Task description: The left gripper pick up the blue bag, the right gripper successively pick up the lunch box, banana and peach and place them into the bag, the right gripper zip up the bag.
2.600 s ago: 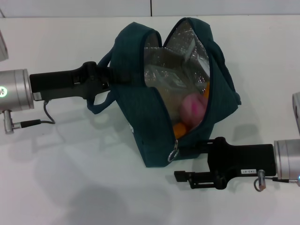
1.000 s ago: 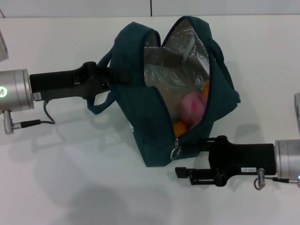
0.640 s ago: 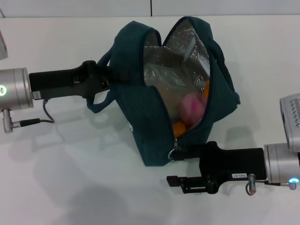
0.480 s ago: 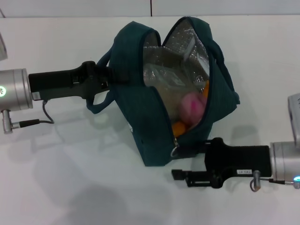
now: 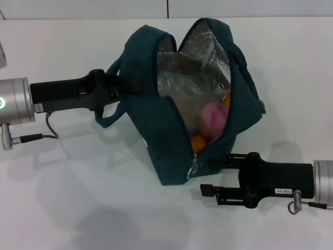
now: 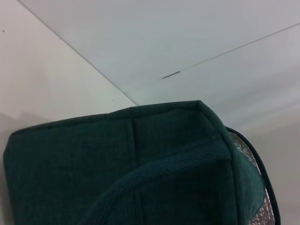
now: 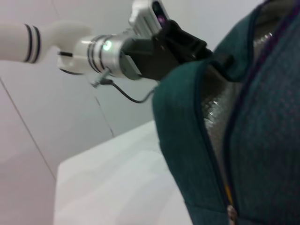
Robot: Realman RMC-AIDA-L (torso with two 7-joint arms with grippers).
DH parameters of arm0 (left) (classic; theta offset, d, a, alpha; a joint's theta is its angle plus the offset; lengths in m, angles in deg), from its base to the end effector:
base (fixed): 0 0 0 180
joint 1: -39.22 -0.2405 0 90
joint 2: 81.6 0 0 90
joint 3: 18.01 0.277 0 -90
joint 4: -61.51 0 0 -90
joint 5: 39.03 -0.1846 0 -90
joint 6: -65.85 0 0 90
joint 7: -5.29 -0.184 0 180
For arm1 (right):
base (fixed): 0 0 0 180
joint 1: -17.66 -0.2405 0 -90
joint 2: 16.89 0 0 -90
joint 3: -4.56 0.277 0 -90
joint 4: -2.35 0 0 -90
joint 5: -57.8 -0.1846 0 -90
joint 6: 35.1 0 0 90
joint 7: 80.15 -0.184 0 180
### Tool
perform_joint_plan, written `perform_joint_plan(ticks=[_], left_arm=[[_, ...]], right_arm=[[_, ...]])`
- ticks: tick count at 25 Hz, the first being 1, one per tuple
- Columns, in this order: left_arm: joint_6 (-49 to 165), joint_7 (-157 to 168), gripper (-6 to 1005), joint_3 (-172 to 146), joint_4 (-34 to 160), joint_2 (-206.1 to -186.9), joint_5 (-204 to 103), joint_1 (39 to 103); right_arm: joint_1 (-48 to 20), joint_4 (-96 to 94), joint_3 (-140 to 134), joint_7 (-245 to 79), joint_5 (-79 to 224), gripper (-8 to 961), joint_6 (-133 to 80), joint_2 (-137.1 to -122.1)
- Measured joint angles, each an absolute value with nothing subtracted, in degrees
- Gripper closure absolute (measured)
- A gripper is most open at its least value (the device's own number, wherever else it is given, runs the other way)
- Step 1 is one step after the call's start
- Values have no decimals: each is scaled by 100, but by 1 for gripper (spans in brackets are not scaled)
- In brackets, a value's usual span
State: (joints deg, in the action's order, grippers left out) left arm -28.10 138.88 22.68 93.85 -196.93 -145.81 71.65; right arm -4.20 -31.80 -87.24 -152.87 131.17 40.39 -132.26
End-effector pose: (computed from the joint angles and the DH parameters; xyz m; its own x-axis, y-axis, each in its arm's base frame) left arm -0.2273 0.3388 -0.0235 0.0689 0.9127 0.4027 0.8521 -0.2638 0.4521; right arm 0.2365 0.2740 -0.1067 0.7983 -0.3471 -0.4921 -0.3926 -0.9196 0.0118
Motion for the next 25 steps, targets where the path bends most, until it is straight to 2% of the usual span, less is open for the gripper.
perform_joint_plan(ticks=[9,25], left_arm=[[-2810,13876,942,2268,9386,-19690,-14580,7156],[-2817,13884,941,2268,9386,-19725,-14580,7164]], right_arm=[[-285,-3145,-8434,-15274,13171,336,4344,-13194],[-493,-2875,-8696,-15296,13125,346,4154,-13251]])
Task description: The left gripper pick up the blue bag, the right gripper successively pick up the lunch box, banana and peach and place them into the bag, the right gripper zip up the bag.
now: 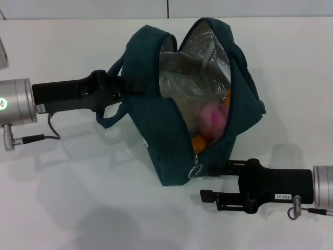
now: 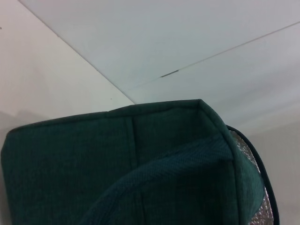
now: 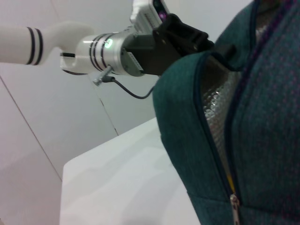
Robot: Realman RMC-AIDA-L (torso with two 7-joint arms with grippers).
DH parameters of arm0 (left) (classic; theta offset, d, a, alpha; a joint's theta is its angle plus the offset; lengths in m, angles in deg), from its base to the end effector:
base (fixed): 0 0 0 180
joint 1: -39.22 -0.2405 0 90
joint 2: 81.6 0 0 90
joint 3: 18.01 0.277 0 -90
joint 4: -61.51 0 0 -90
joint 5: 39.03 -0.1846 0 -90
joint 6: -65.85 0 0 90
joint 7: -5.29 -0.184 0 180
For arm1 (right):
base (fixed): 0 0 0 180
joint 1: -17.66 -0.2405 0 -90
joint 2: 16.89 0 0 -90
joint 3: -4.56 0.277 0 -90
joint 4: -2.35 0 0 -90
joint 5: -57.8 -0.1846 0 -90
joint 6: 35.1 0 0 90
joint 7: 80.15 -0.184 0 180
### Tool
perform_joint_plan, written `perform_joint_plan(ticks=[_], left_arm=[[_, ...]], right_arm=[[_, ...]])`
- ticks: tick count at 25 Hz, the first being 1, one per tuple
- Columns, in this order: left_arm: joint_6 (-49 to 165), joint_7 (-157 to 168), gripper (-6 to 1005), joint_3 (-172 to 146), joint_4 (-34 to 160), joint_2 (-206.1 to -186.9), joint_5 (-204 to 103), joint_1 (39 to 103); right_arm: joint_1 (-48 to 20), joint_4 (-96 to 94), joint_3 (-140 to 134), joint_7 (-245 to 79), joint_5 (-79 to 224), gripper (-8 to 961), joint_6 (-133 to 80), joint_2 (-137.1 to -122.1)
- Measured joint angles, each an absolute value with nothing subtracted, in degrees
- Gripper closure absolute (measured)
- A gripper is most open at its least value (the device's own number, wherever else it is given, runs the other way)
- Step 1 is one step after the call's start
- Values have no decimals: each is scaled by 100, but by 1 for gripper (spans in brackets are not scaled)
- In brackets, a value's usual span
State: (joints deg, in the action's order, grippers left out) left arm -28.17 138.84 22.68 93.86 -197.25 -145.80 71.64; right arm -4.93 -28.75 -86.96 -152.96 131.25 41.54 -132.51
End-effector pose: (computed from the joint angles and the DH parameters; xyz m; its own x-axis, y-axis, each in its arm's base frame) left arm -0.2260 0.3378 -0.0255 0.0680 0.9139 0.4001 0.8494 -0.2634 0.4573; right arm 0.2403 0.2693 -0.1105 0.7841 -0.3859 -0.4860 -0.4189 -0.9070 0.0443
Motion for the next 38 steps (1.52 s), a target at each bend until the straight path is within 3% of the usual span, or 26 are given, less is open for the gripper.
perform_joint_plan(ticks=[38], left_arm=[[-2889,13870,939,2294,9386,-19701,-14581,7210]], right_arm=[[-916,-2845,-9753,-15177,12222,371,3380,-13308]])
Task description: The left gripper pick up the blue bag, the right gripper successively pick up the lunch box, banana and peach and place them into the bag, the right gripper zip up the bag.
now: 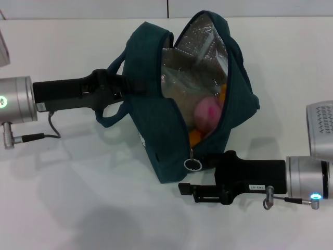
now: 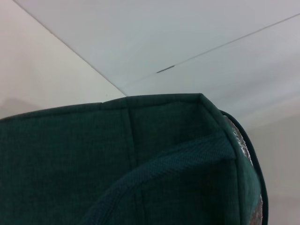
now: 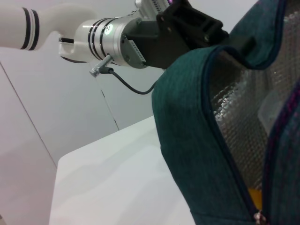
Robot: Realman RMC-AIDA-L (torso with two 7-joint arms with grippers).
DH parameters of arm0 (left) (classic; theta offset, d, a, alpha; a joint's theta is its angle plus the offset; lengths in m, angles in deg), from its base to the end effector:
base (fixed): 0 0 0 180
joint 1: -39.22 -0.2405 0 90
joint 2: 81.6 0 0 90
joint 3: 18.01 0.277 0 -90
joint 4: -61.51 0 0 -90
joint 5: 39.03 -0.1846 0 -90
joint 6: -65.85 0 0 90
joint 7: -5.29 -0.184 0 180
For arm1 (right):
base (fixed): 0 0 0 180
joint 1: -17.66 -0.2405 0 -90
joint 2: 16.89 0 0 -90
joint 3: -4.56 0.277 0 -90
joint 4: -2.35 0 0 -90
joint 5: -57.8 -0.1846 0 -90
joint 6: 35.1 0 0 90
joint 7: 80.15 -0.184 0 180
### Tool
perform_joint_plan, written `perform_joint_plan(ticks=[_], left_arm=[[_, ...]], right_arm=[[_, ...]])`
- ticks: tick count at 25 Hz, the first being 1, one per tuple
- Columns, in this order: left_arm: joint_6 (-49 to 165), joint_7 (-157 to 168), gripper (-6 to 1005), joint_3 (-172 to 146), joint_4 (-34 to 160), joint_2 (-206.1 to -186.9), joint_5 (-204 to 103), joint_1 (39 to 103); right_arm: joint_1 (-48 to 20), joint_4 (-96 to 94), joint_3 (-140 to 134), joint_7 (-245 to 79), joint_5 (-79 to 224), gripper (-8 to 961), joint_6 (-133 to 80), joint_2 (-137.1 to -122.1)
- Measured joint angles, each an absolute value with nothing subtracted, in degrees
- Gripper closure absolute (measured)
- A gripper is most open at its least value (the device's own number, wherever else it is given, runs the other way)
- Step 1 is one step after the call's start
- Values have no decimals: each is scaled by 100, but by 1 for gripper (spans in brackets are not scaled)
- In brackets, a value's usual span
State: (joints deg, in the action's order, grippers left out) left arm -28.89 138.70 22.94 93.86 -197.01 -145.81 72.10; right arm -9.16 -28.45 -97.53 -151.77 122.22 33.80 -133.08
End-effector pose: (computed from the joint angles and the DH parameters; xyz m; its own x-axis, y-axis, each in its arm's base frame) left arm -0.2229 0.3378 -0.0245 0.0861 0.9156 0.3927 0.8444 -0.2762 0.4590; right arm 0.2184 0.2846 -0.1321 0.8123 -0.3481 -0.4679 -0.3830 -0.9235 0.0222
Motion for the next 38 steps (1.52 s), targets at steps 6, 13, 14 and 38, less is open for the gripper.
perform_joint_plan(ticks=[6,13,14,38], left_arm=[[-2897,13870,939,2294,9386,-19699,-14579,7188],[-2908,13891,939,2297,9385,-19699,-14579,7182],[-2919,13892,939,2291,9386,-19699,-14579,7182],[-2968,13888,938,2286,9386,-19717,-14581,7164]], right_arm=[[-828,-2797,-9653,-15113,12205,375,3333,-13308],[-767,-2795,-9669,-15017,12202,408,3258,-13308],[-767,-2795,-9667,-15016,12201,436,3270,-13308],[-625,-2770,-9624,-14840,11908,686,3441,-13281]])
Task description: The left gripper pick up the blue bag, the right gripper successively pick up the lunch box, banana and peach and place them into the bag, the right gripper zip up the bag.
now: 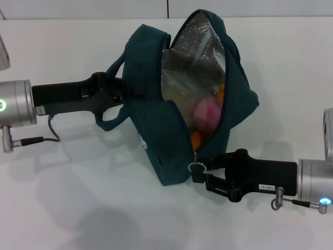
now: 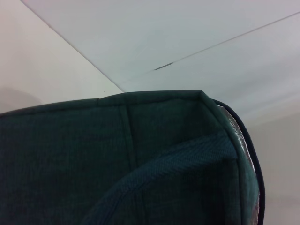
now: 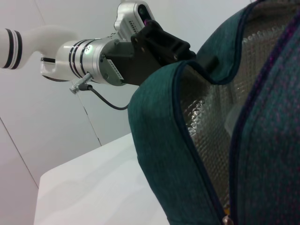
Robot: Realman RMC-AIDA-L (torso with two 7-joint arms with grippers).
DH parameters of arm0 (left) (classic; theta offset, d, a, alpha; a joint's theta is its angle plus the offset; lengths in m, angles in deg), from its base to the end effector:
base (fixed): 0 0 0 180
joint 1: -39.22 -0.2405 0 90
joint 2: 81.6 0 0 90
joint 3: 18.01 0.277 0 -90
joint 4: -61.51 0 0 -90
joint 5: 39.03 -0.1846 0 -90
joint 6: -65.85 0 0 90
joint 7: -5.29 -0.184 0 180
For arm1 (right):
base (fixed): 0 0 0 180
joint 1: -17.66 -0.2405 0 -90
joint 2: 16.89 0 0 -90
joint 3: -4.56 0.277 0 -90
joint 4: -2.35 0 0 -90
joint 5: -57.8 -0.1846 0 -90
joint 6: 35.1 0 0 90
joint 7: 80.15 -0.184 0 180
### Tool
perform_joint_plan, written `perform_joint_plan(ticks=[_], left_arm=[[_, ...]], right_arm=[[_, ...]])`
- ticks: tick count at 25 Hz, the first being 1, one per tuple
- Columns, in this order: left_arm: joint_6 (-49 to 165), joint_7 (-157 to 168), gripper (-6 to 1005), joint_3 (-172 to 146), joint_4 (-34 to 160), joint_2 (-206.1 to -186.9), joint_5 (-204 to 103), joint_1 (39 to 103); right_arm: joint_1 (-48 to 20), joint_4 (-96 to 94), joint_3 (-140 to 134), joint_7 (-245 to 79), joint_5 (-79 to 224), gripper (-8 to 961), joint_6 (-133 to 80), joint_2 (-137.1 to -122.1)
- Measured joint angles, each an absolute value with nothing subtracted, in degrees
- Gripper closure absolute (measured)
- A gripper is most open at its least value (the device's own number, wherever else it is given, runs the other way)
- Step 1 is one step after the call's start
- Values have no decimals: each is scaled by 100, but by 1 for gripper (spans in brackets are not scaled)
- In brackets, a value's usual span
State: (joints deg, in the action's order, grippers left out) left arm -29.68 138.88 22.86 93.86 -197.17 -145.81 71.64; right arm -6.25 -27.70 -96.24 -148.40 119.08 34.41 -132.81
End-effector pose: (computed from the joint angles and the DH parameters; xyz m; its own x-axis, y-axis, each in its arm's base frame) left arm -0.2236 0.3337 -0.0252 0.0794 0.9201 0.3836 0.8403 -0.2688 0.4708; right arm 0.2301 0.2821 -0.1233 0.7796 -0.3513 -0.5185 -0.4212 -0.9068 -0.0189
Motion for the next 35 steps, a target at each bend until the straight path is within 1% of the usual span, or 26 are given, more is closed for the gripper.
perform_joint_plan(ticks=[12,18,23,28,35], left_arm=[[-3021,13890,937,2286,9386,-19726,-14581,7165],[-3021,13881,937,2286,9375,-19729,-14581,7165],[-3021,13862,937,2293,9371,-19746,-14578,7141],[-3071,13803,937,2284,9375,-19754,-14578,7090],[-3249,13248,936,2276,9369,-19793,-14376,7012]], right_arm=[[-592,-2745,-9640,-14730,11911,784,3460,-13282],[-549,-2744,-9628,-14729,11819,945,3450,-13275],[-439,-2793,-9525,-14726,11779,946,3635,-13221],[-273,-2789,-9146,-14560,11807,946,4250,-13184],[-243,-2792,-8886,-14466,11814,947,4546,-13175]])
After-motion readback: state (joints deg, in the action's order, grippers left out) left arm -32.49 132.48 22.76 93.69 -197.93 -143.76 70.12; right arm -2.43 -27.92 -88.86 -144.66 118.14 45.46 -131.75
